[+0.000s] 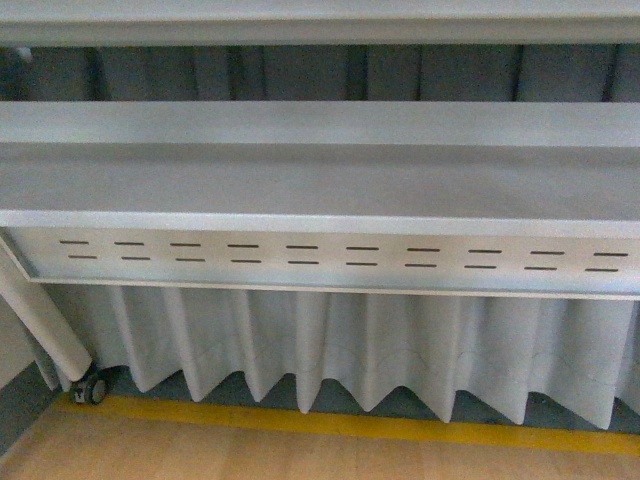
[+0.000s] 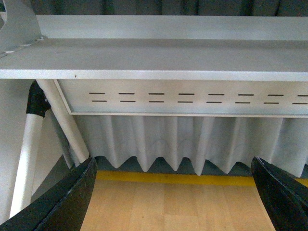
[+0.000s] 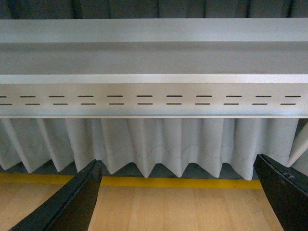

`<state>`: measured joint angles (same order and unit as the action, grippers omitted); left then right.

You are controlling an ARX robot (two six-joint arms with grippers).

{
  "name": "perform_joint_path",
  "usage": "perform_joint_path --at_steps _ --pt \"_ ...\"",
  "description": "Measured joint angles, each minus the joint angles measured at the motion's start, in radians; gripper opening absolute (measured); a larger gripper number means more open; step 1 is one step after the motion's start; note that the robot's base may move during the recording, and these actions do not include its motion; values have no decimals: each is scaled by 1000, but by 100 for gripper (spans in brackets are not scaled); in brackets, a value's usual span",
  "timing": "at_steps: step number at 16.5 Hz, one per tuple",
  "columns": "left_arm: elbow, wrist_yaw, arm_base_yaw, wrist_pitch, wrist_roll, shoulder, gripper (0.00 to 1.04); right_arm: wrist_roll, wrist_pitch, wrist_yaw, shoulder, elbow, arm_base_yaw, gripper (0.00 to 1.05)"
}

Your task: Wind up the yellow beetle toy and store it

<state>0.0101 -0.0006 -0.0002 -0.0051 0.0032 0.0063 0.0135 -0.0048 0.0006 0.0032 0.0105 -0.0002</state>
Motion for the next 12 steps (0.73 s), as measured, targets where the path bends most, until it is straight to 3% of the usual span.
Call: perform_joint_path --at_steps 12 --pt "0 0 0 0 0 0 98 0 0 0 0 0 0 98"
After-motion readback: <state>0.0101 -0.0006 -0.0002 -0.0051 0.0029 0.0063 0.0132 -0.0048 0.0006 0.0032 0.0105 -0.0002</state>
